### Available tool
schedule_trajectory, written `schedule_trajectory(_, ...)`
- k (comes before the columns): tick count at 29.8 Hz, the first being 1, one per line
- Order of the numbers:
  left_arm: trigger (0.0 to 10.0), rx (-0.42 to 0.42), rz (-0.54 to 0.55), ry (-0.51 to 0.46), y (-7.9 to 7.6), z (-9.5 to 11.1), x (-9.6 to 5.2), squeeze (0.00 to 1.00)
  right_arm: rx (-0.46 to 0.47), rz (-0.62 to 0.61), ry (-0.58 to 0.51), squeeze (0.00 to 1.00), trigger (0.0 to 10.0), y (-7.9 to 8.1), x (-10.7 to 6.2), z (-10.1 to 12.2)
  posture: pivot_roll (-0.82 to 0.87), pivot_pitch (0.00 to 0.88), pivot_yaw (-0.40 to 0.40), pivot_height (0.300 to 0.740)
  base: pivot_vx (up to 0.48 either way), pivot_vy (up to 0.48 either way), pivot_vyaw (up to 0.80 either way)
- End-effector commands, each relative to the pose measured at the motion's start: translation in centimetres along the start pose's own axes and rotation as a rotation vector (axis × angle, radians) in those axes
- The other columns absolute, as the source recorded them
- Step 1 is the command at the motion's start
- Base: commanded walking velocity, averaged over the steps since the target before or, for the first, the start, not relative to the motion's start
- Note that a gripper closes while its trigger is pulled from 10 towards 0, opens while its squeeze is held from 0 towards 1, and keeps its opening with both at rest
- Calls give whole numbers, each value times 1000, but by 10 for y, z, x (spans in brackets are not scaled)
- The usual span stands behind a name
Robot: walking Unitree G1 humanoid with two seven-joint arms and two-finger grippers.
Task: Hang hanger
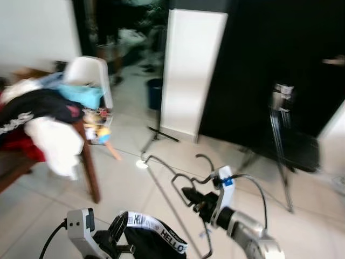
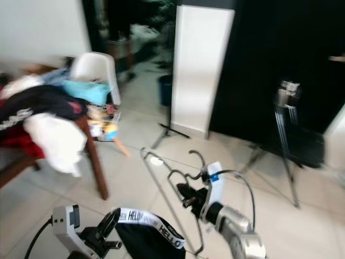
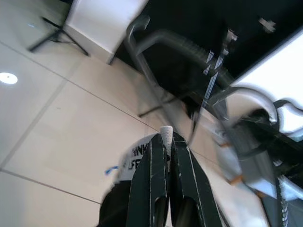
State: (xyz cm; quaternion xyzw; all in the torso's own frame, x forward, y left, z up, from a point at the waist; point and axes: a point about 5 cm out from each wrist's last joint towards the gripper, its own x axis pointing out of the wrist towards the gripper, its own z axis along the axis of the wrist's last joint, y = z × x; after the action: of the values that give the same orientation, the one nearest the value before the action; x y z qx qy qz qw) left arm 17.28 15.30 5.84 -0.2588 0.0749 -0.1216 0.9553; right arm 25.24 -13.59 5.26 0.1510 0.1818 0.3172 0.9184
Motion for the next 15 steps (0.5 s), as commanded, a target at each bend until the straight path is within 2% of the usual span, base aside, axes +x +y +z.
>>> schedule_trajectory(1, 10000, 73, -23, -3, -4, 3, 1, 0, -27, -40, -25, 0, 10000, -4, -5, 8, -51, 0, -54, 740, 0, 0, -800)
schedule_trajectory(2, 10000, 73, -23, -3, -4, 3, 1, 0, -27, -40, -25, 0, 10000, -4, -5, 8, -51, 0, -54, 740, 0, 0, -800)
schedule_trajectory(4, 10000, 173, 14, -27, 8, 13, 5, 0, -53, -94, -29, 0, 10000, -11, -7, 9, -53, 0, -50, 740, 0, 0, -800)
schedule_trajectory(6, 10000, 92, 35, -34, 20, 16, 3, 0, -80, -158, -34, 0, 10000, -22, -11, 11, -58, 0, -45, 740, 0, 0, -800)
schedule_trajectory(8, 10000, 159, -23, 13, 12, 9, 0, 0, -103, -153, -19, 0, 10000, -22, -12, 10, -58, 0, -45, 740, 0, 0, -800)
schedule_trajectory(10, 10000, 170, -41, 29, 10, 6, -1, 0, -94, -144, -16, 0, 10000, -22, -12, 8, -57, 0, -40, 740, 0, 0, -800)
schedule_trajectory(14, 10000, 158, -51, 39, 10, 5, -2, 0, -70, -134, -17, 0, 10000, -20, -12, 7, -55, 0, -40, 740, 0, 0, -800)
schedule_trajectory(15, 10000, 107, -37, 28, 14, 7, -2, 0, -36, -133, -25, 0, 10000, -20, -11, 6, -58, 0, -36, 740, 0, 0, -800)
